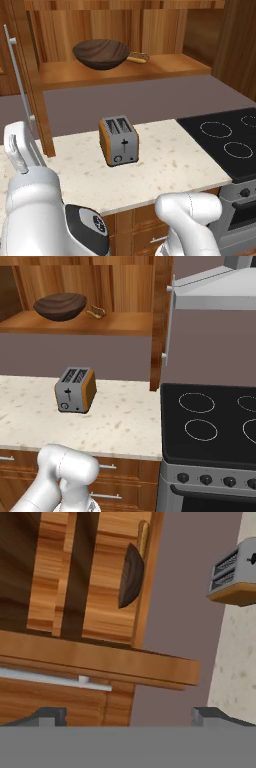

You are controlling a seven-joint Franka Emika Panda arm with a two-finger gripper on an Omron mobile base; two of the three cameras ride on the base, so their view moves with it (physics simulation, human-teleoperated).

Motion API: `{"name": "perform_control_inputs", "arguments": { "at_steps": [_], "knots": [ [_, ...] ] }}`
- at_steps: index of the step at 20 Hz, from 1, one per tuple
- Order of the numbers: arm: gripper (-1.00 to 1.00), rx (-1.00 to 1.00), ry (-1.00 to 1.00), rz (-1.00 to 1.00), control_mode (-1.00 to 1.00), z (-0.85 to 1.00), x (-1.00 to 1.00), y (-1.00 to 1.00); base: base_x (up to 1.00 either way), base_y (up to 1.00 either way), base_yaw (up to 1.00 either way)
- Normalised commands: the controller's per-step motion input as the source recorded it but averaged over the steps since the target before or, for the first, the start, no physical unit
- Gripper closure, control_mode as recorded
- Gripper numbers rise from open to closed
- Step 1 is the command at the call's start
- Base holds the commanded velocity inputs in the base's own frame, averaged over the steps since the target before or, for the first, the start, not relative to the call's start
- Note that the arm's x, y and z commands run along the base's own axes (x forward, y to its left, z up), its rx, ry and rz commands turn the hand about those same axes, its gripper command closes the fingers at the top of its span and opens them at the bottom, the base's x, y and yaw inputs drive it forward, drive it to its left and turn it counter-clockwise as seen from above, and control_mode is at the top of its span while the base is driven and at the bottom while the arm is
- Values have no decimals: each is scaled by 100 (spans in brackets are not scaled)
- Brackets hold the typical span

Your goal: Pick the mug and place it in the sink. Pick the bowl and place it in the open cabinet and then close the cabinet.

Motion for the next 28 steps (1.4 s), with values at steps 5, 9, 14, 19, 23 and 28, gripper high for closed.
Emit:
{"name": "perform_control_inputs", "arguments": {
  "at_steps": [5,9,14,19,23,28],
  "knots": [
    [-100,0,0,0,-100,0,33,23,0,0,0],
    [-100,0,0,0,-100,0,25,13,0,0,0],
    [-100,-6,-9,-5,-100,0,16,6,0,0,0],
    [-100,-7,-11,-9,-100,0,18,8,0,0,0],
    [-100,-4,-8,-10,-100,0,23,3,0,0,0],
    [-100,0,-13,-11,-100,0,0,-3,0,0,0]
  ]
}}
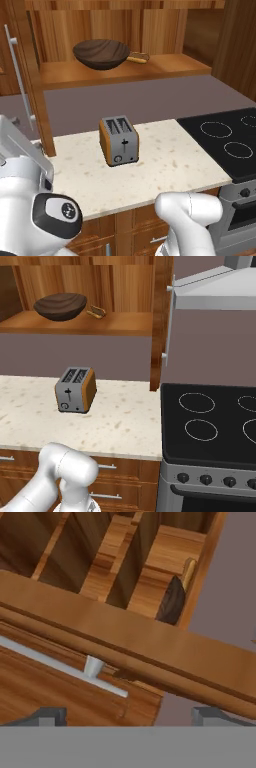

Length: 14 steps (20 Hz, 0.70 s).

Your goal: Pick the mug and place it in the sink. Pick the bowl and place it in the open cabinet and then close the cabinet.

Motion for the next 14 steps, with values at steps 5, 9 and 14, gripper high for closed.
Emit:
{"name": "perform_control_inputs", "arguments": {
  "at_steps": [5,9,14],
  "knots": [
    [-100,0,-12,-12,-100,0,2,-17,0,0,0],
    [-100,0,0,-9,-100,0,31,-35,0,0,0],
    [-100,0,0,-6,-100,0,36,-48,0,0,0]
  ]
}}
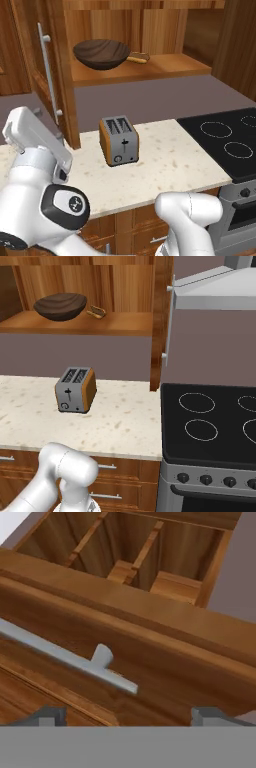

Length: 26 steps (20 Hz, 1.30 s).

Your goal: Pick the mug and place it in the sink. Pick the bowl and place it in the open cabinet and then close the cabinet.

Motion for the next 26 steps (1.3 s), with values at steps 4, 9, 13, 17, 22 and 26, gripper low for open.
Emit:
{"name": "perform_control_inputs", "arguments": {
  "at_steps": [4,9,13,17,22,26],
  "knots": [
    [-100,0,0,-2,-100,0,40,-56,0,0,0],
    [-100,0,-9,-5,-100,0,9,-55,0,0,0],
    [-100,0,-11,-6,-100,0,10,-53,0,0,0],
    [-100,0,-15,-7,-100,10,22,-48,0,0,0],
    [-100,0,-12,-9,-100,21,40,-34,0,0,0],
    [-100,0,-11,-11,-100,27,47,-42,0,0,0]
  ]
}}
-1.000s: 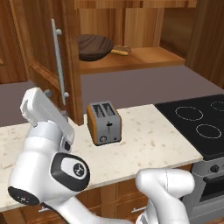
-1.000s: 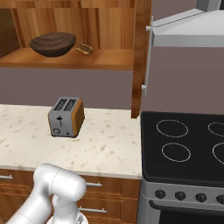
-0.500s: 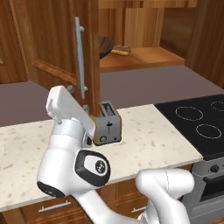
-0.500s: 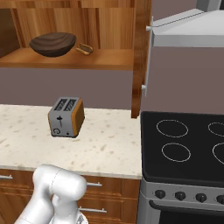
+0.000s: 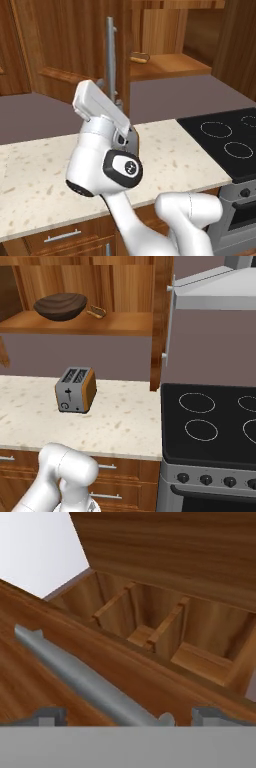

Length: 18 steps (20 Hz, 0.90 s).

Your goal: Pick the mug and place it in the sink. Pick the bowl and place it in the open cabinet and then close the cabinet.

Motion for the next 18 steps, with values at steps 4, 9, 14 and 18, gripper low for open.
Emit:
{"name": "perform_control_inputs", "arguments": {
  "at_steps": [4,9,14,18],
  "knots": [
    [-100,0,-3,-11,-100,6,57,-36,0,0,0],
    [-100,0,3,-9,-100,0,94,-23,0,0,0],
    [-100,0,11,-6,-100,0,100,-27,0,0,0],
    [-100,0,14,-5,-100,0,87,-32,0,0,0]
  ]
}}
